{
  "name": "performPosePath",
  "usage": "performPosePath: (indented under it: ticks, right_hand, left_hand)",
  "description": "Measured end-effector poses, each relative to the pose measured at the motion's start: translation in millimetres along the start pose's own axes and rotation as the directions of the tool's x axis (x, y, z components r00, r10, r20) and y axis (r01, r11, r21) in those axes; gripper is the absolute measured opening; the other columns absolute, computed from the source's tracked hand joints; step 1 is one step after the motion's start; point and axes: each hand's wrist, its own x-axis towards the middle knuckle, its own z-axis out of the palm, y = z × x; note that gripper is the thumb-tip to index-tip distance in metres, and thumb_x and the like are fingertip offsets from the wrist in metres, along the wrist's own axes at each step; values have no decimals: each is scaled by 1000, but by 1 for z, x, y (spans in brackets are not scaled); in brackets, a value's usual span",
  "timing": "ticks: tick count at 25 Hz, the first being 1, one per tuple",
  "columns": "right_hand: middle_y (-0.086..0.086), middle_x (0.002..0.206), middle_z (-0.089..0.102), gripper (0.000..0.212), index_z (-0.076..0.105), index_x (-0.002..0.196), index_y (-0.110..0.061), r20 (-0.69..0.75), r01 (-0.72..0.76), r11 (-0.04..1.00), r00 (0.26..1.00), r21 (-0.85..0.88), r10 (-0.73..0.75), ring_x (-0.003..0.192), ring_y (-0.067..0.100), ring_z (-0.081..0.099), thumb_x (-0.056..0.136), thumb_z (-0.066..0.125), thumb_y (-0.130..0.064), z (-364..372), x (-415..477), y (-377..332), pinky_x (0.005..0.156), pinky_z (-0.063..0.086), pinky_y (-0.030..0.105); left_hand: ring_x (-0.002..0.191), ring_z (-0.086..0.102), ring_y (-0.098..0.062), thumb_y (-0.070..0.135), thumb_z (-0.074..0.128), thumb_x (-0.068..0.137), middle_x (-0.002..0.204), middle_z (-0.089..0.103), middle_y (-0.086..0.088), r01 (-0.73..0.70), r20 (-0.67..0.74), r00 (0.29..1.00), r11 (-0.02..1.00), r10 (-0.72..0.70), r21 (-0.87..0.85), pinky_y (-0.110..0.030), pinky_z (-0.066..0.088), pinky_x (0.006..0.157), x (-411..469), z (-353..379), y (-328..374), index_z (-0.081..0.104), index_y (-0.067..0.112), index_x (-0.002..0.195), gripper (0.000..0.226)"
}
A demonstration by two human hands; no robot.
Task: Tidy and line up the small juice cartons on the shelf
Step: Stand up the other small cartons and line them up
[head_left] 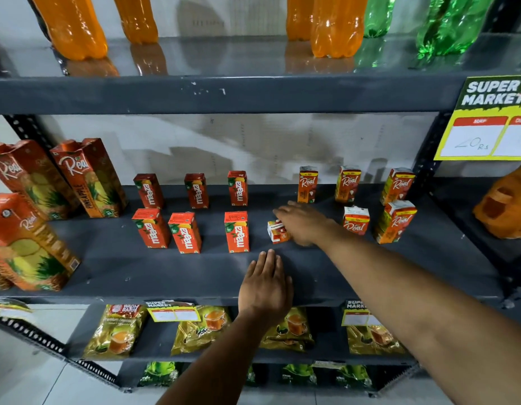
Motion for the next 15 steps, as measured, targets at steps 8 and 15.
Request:
performPosePath:
  ticks: [8,15]
  right_hand:
    - [1,110,61,56,56,118,-15,-213,-277,739,844,614,493,99,19,59,69,83,-25,18,-2,-9,79,48,33]
    - [8,104,58,61,49,98,-16,-154,-245,277,425,929,892,94,27,61,55,89,-31,48,-23,-43,72,55,41]
  left_hand:
    - [147,3,-25,48,3,93,160,9,-13,-16,-8,1000,1000,16,-14,-36,-2,115,2,3,-2,13,6,149,71]
    - [147,-2,-24,47,2,93,160,4,-14,-17,30,999,1000,16,12,-35,-4,115,1,1,0,6,5,150,71]
